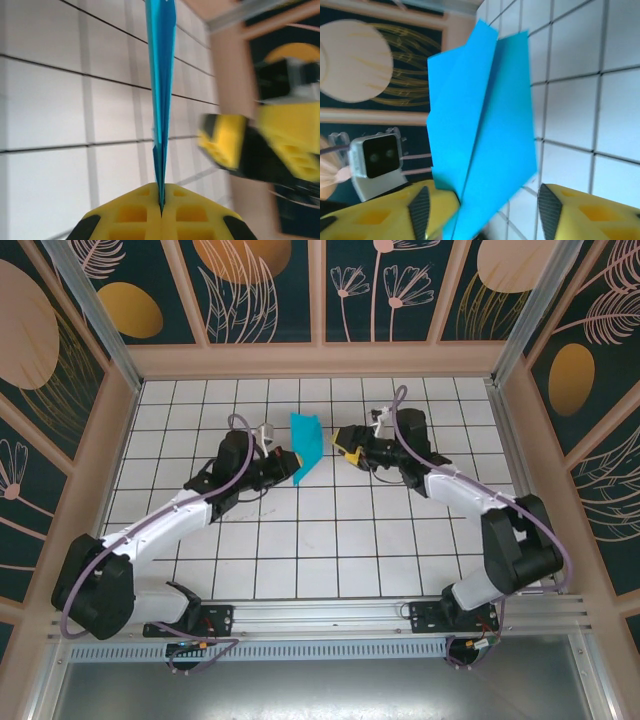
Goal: Fold a paper plane with a square sheet of paper (pick it up from the middle)
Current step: Turn over the paper at the center of the table.
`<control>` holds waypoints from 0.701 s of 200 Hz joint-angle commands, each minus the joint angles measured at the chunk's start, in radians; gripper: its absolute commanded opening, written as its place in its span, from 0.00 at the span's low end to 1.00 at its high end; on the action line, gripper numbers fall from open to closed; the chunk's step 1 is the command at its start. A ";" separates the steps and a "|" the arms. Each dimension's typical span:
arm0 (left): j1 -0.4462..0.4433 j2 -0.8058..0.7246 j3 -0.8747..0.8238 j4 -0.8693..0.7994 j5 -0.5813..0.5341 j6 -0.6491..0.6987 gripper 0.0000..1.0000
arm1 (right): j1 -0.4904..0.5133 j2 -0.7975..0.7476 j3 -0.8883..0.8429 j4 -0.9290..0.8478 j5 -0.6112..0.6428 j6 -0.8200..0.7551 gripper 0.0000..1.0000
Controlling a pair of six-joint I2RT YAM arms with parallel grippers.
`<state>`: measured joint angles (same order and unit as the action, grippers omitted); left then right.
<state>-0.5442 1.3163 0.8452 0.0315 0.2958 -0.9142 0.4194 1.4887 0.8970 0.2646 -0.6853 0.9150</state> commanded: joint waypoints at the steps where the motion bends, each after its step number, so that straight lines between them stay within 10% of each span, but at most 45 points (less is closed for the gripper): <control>1: -0.014 0.015 0.120 -0.481 -0.349 0.237 0.00 | 0.000 -0.074 0.020 -0.270 0.224 -0.234 0.70; 37: -0.111 0.172 0.303 -0.808 -0.776 0.241 0.01 | 0.001 -0.132 -0.021 -0.325 0.405 -0.283 0.78; 70: -0.201 0.390 0.418 -0.946 -0.925 0.156 0.01 | 0.001 -0.143 -0.038 -0.347 0.472 -0.289 0.78; 100: -0.276 0.619 0.553 -0.935 -0.925 0.119 0.06 | -0.004 -0.166 -0.081 -0.347 0.531 -0.267 0.78; 140: -0.283 0.664 0.563 -0.658 -0.685 0.157 0.53 | -0.028 -0.217 -0.173 -0.302 0.554 -0.211 0.78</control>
<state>-0.8333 2.0132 1.3933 -0.7582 -0.4938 -0.7658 0.4061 1.3193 0.7704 -0.0566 -0.1837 0.6727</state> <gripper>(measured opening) 0.391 0.775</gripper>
